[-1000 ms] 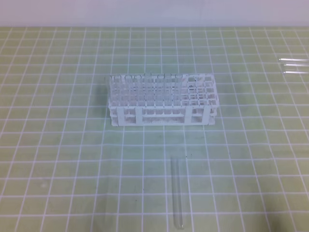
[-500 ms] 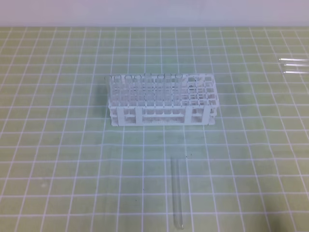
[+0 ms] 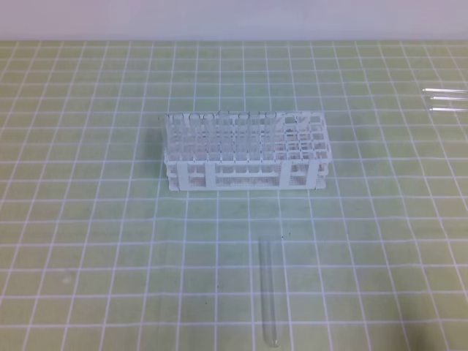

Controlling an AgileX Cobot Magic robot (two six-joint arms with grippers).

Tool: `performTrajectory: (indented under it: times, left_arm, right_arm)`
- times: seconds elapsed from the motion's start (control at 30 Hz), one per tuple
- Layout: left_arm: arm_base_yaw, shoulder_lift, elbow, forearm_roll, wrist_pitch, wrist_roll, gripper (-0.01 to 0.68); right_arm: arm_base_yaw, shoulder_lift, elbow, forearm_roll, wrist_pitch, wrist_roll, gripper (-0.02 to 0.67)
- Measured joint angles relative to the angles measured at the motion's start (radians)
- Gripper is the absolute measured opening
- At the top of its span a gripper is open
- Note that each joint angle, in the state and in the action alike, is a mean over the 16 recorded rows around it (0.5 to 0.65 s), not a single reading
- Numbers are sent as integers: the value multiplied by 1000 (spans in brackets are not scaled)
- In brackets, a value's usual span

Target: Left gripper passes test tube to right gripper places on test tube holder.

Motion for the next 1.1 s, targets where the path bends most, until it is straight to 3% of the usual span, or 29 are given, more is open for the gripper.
performTrajectory:
  times: [0.33, 0.73, 1.1]
  left_arm:
    - [0, 0, 1, -13, -13, -40, -2]
    - [0, 2, -1, -25, -38, -104, -2]
    - [0, 15, -35, -26, -6, -168, -2]
  right_arm:
    - [0, 0, 0, 68, -79, 0, -16]
    - [0, 0, 0, 312, -247, 0, -16]
    - [0, 28, -45, 435, -231, 0, -16]
